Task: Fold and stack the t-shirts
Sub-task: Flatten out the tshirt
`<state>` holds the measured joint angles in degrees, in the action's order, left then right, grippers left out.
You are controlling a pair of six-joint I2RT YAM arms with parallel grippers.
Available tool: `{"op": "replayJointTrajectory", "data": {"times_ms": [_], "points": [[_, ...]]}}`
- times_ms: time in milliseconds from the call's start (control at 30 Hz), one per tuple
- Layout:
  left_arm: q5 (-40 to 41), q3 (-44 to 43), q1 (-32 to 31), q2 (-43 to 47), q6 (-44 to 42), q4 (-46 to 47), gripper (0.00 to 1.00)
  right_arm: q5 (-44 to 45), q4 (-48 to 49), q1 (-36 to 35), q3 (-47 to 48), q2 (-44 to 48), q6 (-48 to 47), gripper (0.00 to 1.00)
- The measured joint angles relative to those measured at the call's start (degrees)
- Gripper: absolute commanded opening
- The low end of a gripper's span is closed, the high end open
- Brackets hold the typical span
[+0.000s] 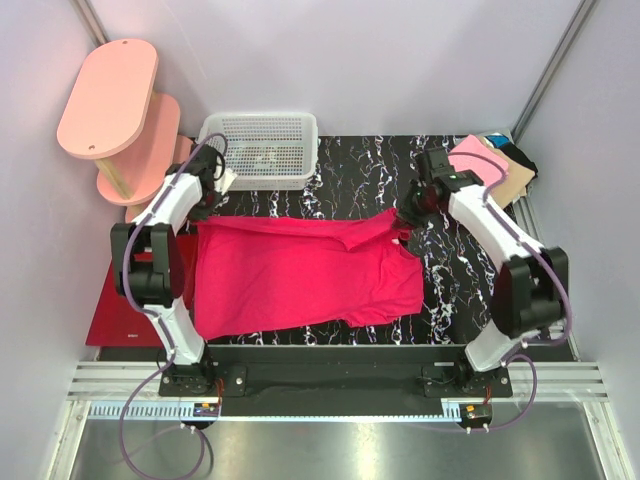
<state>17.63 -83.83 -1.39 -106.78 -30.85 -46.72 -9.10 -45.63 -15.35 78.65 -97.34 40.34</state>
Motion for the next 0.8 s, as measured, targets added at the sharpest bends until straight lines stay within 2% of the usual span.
{"op": "replayJointTrajectory", "data": {"times_ms": [300, 567, 667, 800], "points": [[-0.2, 0.0, 0.0, 12.6, -0.2, -2.2, 0.0, 0.0, -1.6, 0.0, -0.2, 17.2, -0.2, 0.0], [-3.4, 0.1, 0.0, 26.3, -0.1, -10.7, 0.0, 0.1, -8.5, 0.0, 3.0, 28.0, -1.2, 0.0], [-5.8, -3.7, 0.0, 29.8, 0.5, -16.7, 0.0, 0.2, -10.3, 0.0, 8.9, 33.1, -2.0, 0.0], [-10.6, -15.4, -0.2, 32.9, 2.4, -23.5, 0.0, 0.6, -10.1, 0.0, 15.3, 40.3, -3.3, 0.0]]}}
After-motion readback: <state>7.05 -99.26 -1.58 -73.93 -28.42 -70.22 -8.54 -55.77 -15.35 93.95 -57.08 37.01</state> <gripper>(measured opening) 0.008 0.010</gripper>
